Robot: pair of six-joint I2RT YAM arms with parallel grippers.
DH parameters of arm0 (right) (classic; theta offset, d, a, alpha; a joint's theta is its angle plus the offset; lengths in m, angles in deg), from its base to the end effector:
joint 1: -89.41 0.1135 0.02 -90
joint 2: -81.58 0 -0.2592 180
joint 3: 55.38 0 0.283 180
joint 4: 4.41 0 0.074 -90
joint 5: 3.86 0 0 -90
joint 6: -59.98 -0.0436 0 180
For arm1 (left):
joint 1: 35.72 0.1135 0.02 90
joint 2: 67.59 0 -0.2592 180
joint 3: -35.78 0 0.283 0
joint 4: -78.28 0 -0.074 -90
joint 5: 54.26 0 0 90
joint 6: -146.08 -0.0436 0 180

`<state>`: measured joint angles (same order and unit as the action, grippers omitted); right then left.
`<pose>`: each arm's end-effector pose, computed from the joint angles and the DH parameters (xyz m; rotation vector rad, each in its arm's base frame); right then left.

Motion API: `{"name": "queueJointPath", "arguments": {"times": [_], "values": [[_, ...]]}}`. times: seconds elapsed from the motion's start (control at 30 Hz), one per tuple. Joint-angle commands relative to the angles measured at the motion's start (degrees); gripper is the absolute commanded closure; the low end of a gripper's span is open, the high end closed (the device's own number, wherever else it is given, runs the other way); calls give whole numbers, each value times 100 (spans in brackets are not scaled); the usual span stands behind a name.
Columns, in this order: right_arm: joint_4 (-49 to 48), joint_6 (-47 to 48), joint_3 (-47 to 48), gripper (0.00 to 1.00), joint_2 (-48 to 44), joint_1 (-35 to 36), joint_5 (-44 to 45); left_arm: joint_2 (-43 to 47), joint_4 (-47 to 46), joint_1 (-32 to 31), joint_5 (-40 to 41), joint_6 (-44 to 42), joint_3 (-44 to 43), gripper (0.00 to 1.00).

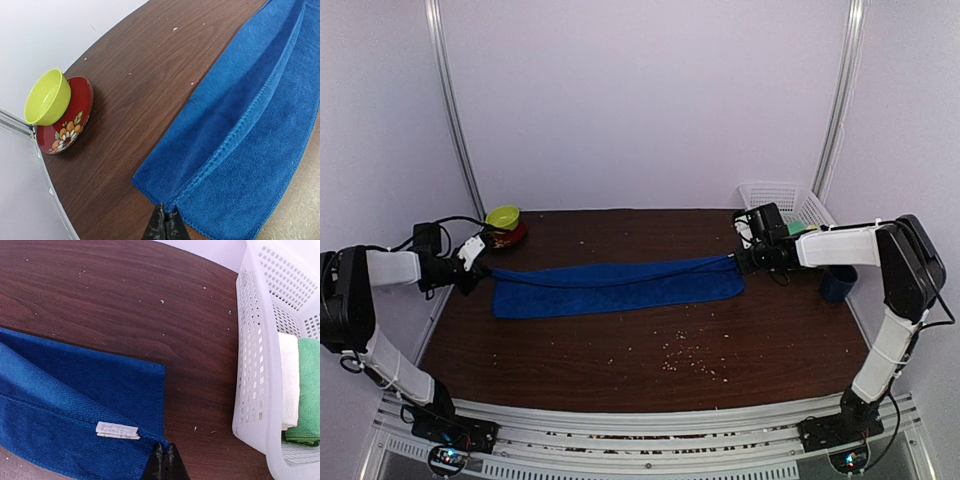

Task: Roll the towels
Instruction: Fold the towel at the center of the board.

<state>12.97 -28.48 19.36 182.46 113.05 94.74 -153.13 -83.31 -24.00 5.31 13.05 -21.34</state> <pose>0.3763 0.1576 0.1627 -0.4323 2.2792 0.0197 0.3228 0.0444 0.1558 0.8370 2.0931 -0.1336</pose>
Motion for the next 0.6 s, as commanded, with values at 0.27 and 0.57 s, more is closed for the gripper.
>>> {"name": "queueJointPath", "arguments": {"times": [0.27,0.57], "values": [[-106,-17,-367,100,-131,169,122,158,435,106,-262,-642,127,100],[-40,-31,-445,100,-226,248,164,268,571,248,-348,-843,246,100]]}}
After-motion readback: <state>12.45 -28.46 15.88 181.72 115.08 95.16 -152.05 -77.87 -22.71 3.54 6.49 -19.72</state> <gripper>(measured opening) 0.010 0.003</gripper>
